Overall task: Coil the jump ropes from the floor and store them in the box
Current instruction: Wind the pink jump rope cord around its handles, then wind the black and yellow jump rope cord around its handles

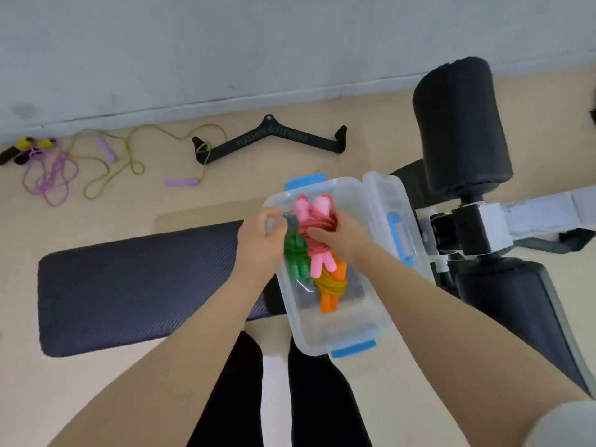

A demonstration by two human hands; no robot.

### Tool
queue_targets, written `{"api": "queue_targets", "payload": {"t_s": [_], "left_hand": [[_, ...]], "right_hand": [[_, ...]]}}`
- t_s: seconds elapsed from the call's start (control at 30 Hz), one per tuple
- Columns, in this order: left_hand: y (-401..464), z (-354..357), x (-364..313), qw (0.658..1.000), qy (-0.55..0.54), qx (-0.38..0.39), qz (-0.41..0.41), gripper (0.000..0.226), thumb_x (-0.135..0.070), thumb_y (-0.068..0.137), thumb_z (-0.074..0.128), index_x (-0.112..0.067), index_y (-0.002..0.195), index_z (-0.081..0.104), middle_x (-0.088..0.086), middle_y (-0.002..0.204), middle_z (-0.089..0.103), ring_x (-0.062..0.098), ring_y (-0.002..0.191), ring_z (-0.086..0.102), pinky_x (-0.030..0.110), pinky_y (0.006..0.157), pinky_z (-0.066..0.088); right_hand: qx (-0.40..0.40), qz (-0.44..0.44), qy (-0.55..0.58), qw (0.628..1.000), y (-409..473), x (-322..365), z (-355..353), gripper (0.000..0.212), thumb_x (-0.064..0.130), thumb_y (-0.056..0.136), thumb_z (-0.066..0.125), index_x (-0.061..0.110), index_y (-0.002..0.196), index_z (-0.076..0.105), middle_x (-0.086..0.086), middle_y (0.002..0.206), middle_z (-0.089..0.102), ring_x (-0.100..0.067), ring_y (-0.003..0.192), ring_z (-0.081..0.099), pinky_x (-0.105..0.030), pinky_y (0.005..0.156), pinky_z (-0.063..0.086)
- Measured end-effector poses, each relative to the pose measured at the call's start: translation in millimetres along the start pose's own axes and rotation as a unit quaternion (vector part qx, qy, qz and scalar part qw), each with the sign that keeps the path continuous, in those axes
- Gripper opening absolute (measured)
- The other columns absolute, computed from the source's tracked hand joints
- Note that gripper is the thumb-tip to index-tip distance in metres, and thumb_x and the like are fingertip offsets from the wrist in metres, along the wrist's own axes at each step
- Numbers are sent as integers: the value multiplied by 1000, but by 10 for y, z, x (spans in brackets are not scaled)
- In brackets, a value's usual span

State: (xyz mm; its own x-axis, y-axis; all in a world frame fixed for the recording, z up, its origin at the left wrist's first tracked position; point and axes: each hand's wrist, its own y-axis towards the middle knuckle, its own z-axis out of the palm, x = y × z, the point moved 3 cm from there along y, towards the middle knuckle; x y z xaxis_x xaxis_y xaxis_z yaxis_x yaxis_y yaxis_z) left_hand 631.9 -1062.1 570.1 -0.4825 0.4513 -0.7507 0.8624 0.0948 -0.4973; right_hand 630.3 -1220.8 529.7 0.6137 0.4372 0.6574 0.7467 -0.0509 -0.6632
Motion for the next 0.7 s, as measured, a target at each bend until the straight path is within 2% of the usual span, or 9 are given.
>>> {"api": "queue_targets", "payload": {"t_s": [0.1, 0.17, 0.23, 0.3, 0.37, 0.43, 0.5, 0.6, 0.7], "left_hand": [[65, 90, 272, 1000, -19, -15, 12, 29, -18, 93, 49, -16, 122, 53, 1, 122, 49, 12, 111, 47, 22, 100, 33], [44, 167, 392, 998, -61, 2, 15, 25, -18, 93, 47, -36, 108, 55, -8, 112, 58, 9, 106, 55, 31, 96, 43], [2, 198, 436, 997, -75, 16, 24, 30, -18, 95, 47, -46, 104, 54, -17, 109, 62, 5, 106, 57, 31, 92, 46], [-8, 185, 474, 996, -82, 29, 14, 31, -18, 95, 46, -39, 113, 58, -20, 111, 63, 2, 108, 56, 27, 92, 44], [-26, 119, 529, 998, -56, 40, -9, 33, -18, 95, 45, -32, 123, 56, -17, 120, 60, 2, 115, 53, 24, 96, 41], [-73, -11, 556, 998, -19, 41, -50, 39, -19, 97, 44, -24, 135, 47, -10, 136, 50, 8, 126, 45, 23, 102, 32], [-151, -198, 548, 997, -6, 42, -71, 39, -18, 98, 43, -19, 137, 45, -7, 137, 48, 10, 127, 43, 21, 101, 30], [-311, -547, 551, 995, -3, 52, -86, 32, -17, 97, 45, -19, 128, 54, -5, 129, 55, 11, 118, 50, 20, 97, 34], [-499, -1011, 581, 994, 11, 65, -86, 26, -16, 96, 46, -20, 119, 59, -2, 122, 61, 15, 111, 55, 23, 96, 38]], "right_hand": [[12, 24, 2, 1000, 234, -158, 118, 50, 19, 91, 57, 4, 133, 36, -11, 129, 52, -25, 118, 51, -26, 91, 38], [-13, 44, 9, 999, 358, -229, 87, 57, 20, 95, 49, 8, 144, 21, -11, 142, 42, -27, 127, 43, -27, 97, 33], [-20, 51, -18, 998, 487, -257, 53, 60, 21, 99, 41, 18, 148, 8, -9, 147, 35, -29, 130, 40, -31, 102, 31], [-15, 49, -73, 996, 560, -251, 71, 60, 25, 100, 36, 24, 149, 2, -10, 149, 32, -31, 131, 38, -37, 106, 29], [-21, 51, -197, 979, 560, -238, 117, 60, 33, 99, 33, 23, 149, 0, -13, 151, 27, -34, 134, 30, -44, 110, 23], [-48, 51, -315, 946, 459, -142, 132, 61, 38, 98, 31, 18, 149, 4, -15, 154, 15, -35, 139, 20, -46, 112, 19], [-88, 21, -364, 927, 266, 86, 143, 56, 34, 99, 31, 13, 148, 14, -13, 156, 11, -33, 140, 18, -45, 111, 22], [-104, -91, -313, 940, -126, 592, 273, 40, 20, 97, 35, 10, 136, 38, -11, 140, 41, -28, 126, 40, -37, 103, 37], [2, -153, -297, 943, -508, 1174, 652, 27, 15, 96, 37, 8, 114, 56, -12, 109, 61, -28, 100, 58, -31, 82, 43]]}}
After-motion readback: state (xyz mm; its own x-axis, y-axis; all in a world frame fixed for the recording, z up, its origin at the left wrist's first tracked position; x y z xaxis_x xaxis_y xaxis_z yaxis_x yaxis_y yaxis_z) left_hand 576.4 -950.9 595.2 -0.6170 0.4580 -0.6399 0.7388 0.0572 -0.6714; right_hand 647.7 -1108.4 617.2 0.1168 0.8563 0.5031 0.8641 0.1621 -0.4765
